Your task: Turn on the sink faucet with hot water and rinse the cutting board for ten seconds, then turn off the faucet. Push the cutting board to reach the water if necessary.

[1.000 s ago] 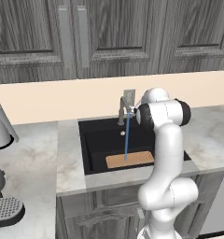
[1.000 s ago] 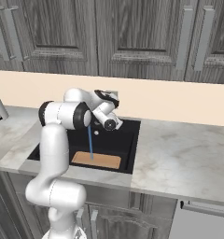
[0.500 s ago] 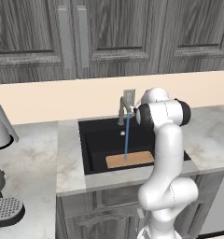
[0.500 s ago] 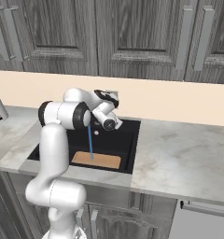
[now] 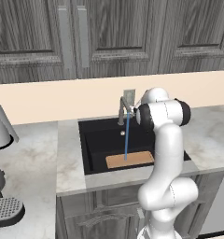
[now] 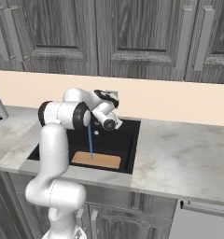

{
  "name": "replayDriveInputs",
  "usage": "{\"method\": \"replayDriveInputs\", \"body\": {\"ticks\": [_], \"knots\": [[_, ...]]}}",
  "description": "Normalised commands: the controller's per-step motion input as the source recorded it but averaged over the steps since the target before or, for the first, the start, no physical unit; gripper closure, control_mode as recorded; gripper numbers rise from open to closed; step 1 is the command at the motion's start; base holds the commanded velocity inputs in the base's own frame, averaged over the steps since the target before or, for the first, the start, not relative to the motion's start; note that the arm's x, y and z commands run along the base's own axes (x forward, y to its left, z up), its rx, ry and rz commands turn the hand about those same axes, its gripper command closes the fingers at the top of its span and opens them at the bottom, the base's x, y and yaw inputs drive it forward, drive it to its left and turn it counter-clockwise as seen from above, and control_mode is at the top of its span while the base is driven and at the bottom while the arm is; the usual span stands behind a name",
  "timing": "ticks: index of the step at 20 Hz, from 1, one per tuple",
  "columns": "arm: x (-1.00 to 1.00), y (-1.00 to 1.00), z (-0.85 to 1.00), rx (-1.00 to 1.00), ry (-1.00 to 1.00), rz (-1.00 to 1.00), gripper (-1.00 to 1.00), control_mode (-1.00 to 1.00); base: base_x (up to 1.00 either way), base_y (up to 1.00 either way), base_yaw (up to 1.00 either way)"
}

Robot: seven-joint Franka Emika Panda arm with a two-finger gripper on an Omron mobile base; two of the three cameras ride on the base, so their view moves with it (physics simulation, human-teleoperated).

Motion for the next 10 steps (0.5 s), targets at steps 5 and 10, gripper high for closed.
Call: {"method": "replayDriveInputs", "body": {"ticks": [5, 10], "knots": [[0.00, 0.00, 0.00, 0.00, 0.00, 0.00, -1.00, -1.00, 0.00, 0.00, 0.00], [0.00, 0.00, 0.00, 0.00, 0.00, 0.00, -1.00, -1.00, 0.00, 0.00, 0.00]]}}
